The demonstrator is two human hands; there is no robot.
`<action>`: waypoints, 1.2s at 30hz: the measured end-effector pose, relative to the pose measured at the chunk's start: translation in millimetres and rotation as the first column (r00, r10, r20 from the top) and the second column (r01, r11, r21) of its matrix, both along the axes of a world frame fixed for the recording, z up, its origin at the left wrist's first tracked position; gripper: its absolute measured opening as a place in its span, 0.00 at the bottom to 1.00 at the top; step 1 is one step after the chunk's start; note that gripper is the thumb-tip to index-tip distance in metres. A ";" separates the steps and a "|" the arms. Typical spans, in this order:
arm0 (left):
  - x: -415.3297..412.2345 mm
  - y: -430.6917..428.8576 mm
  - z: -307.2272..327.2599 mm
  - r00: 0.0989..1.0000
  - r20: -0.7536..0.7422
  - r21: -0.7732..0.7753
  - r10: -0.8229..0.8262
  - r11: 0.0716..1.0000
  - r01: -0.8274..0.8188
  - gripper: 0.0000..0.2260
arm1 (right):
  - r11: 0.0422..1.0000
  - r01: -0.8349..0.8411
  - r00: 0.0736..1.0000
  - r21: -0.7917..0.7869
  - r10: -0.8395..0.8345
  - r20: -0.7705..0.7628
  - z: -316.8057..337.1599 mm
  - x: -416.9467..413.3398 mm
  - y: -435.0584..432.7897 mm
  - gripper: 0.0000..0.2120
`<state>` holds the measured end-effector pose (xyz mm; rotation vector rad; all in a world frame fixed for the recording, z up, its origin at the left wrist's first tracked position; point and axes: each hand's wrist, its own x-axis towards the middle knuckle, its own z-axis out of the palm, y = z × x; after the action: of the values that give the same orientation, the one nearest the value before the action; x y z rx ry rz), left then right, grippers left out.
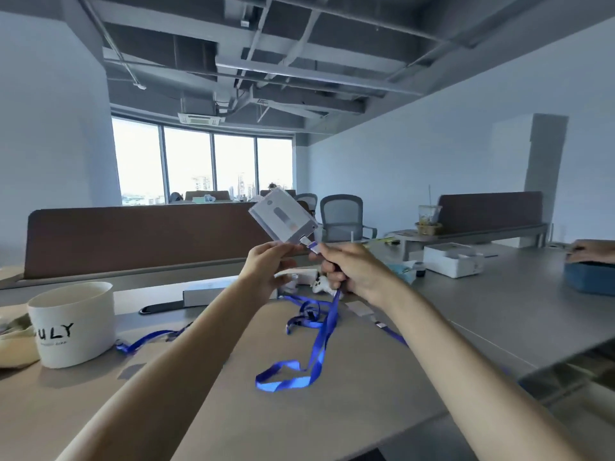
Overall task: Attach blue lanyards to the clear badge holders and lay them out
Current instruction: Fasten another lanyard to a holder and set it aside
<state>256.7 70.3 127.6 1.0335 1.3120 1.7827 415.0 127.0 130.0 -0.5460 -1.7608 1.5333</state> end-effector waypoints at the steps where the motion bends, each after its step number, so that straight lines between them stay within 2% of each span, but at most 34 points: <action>1: 4.4 8.7 -2.5 1.000 0.017 -0.012 0.007 1.000 -0.006 0.05 | 0.999 -0.019 1.000 -0.032 0.018 -0.015 0.7 12.7 2.4 0.13; 4: 18.7 35.5 -9.8 0.996 0.087 -0.059 0.006 0.998 0.000 0.06 | 0.995 -0.039 0.999 -0.094 0.035 -0.041 4.9 50.9 7.1 0.13; 8: 32.3 68.4 -29.6 0.996 0.079 -0.169 0.037 0.985 -0.023 0.05 | 0.991 0.037 0.999 -0.129 -0.039 -0.017 5.8 89.4 21.1 0.14; 10: 33.3 81.7 -46.7 0.999 0.016 -0.264 0.035 0.964 -0.029 0.05 | 0.982 0.118 0.993 -0.144 -0.115 0.030 -1.2 98.3 30.3 0.16; 12: 35.9 91.5 -69.7 0.999 -0.036 -0.371 -0.041 0.928 0.025 0.06 | 0.960 0.235 0.969 -0.152 -0.218 0.117 -16.7 102.1 42.9 0.16; 15: 40.7 106.5 -107.4 0.989 -0.061 -0.479 -0.137 0.873 0.092 0.04 | 0.915 0.398 0.893 -0.070 -0.369 0.257 -48.5 100.3 67.3 0.15; 16: 41.0 112.7 -118.0 0.987 -0.072 -0.497 -0.143 0.863 0.089 0.02 | 0.901 0.433 0.867 -0.036 -0.404 0.292 -59.4 98.2 74.6 0.15; 18: 36.8 128.3 -135.4 0.982 -0.118 -0.525 -0.150 0.849 0.067 0.05 | 0.880 0.475 0.827 0.005 -0.448 0.340 -81.9 92.3 89.0 0.15; 22: 20.5 152.7 -156.0 0.959 -0.188 -0.530 -0.212 0.844 0.082 0.08 | 0.858 0.513 0.773 0.021 -0.473 0.423 -123.6 73.8 119.2 0.15; 24: 13.0 166.6 -164.9 0.930 -0.291 -0.517 -0.223 0.855 0.043 0.08 | 0.861 0.507 0.759 0.043 -0.469 0.451 -139.3 62.3 133.5 0.16; 25: 10.2 172.9 -167.7 0.878 -0.425 -0.508 -0.219 0.861 -0.031 0.09 | 0.865 0.499 0.761 0.057 -0.468 0.450 -145.1 56.0 139.5 0.16; 26: 6.7 178.8 -170.5 0.780 -0.593 -0.478 -0.198 0.867 -0.143 0.11 | 0.870 0.488 0.765 0.077 -0.468 0.442 -149.8 49.2 144.7 0.15; 28: 2.0 186.4 -174.1 0.478 -0.870 -0.325 -0.120 0.869 -0.373 0.13 | 0.879 0.456 0.771 0.138 -0.468 0.432 -157.6 36.8 153.8 0.15; 30: -4.3 197.4 -178.2 0.169 -0.985 -0.104 -0.037 0.907 -0.408 0.11 | 0.883 0.423 0.765 0.205 -0.469 0.440 -165.3 26.4 163.1 0.14; 31: -8.6 205.7 -180.5 0.072 -0.997 -0.042 -0.016 0.922 -0.385 0.12 | 0.883 0.412 0.764 0.226 -0.469 0.443 -168.9 22.2 167.1 0.14; 32: -14.4 216.2 -182.5 0.042 -0.999 -0.026 -0.012 0.935 -0.354 0.13 | 0.882 0.405 0.764 0.241 -0.471 0.441 -170.8 18.9 169.6 0.14; 33: -21.2 228.3 -185.4 0.076 -0.996 -0.059 -0.037 0.948 -0.313 0.16 | 0.879 0.400 0.761 0.259 -0.476 0.440 -173.8 16.4 172.4 0.15; 36: -37.5 256.4 -188.1 0.279 -0.924 -0.317 -0.261 0.931 -0.181 0.19 | 0.877 0.328 0.737 0.350 -0.470 0.486 -177.0 12.6 173.2 0.16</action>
<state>219.2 326.7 -60.5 2.0370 2.1685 0.5871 427.7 300.3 -47.0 -1.2622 -2.0388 0.8727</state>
